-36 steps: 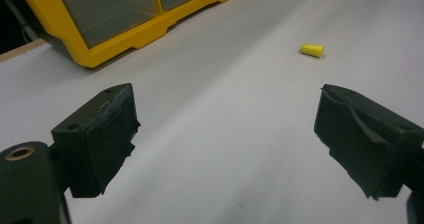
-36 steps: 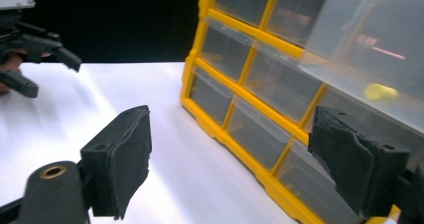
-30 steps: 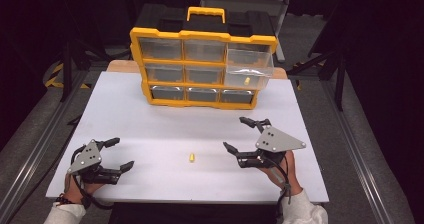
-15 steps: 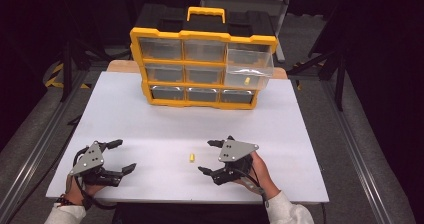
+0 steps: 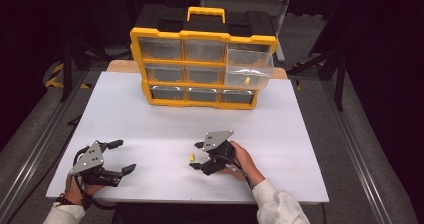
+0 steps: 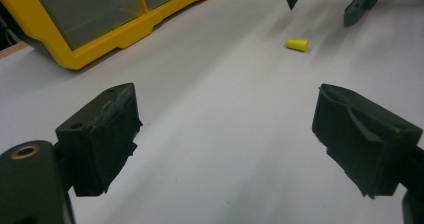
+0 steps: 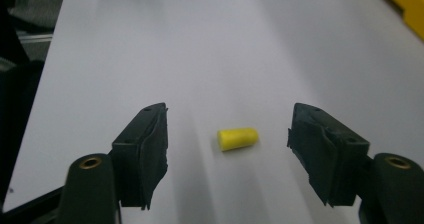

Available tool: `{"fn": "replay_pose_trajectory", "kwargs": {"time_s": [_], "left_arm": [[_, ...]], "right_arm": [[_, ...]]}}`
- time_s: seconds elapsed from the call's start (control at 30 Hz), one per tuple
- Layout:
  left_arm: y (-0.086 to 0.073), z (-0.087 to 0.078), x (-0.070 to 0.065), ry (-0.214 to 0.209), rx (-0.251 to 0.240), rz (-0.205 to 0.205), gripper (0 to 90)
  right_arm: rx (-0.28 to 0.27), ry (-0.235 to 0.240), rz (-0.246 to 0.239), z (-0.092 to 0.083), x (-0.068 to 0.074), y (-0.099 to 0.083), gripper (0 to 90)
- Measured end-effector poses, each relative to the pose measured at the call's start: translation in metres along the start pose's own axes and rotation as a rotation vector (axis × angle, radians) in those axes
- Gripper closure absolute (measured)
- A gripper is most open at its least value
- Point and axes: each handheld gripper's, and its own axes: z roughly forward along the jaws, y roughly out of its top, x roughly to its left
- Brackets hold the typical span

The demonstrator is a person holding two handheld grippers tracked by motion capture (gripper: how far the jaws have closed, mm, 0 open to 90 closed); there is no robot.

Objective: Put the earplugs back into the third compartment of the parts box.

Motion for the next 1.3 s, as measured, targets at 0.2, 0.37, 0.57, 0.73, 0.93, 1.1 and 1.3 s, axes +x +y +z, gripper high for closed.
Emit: {"fn": "replay_pose_trajectory", "kwargs": {"time_s": [0.2, 0.37, 0.57, 0.73, 0.93, 1.1, 1.3], "left_arm": [[0.001, 0.001, -0.001, -0.001, 0.004, 0.004, 13.2], [0.000, 0.002, -0.001, -0.006, 0.004, 0.008, 13.4], [-0.001, 0.003, -0.001, -0.022, 0.005, 0.001, 13.4], [0.000, 0.003, -0.003, -0.031, 0.003, 0.017, 13.3], [-0.001, 0.003, -0.005, -0.032, 0.012, 0.013, 13.3], [0.000, 0.005, -0.005, -0.030, 0.013, 0.016, 13.3], [0.000, 0.003, -0.003, -0.029, 0.007, 0.012, 13.3]], "right_arm": [[0.022, 0.024, -0.008, 0.011, -0.002, -0.001, 40.9], [0.071, 0.027, -0.033, 0.022, -0.007, 0.001, 51.4], [0.089, 0.061, 0.015, 0.029, -0.014, 0.000, 58.7], [0.084, 0.062, 0.021, 0.028, -0.013, 0.000, 67.8], [0.087, 0.057, 0.014, 0.027, -0.013, 0.000, 69.8], [0.044, 0.038, 0.017, 0.018, -0.013, 0.001, 70.4], [-0.078, -0.043, -0.013, -0.023, -0.007, 0.013, 70.5]]}}
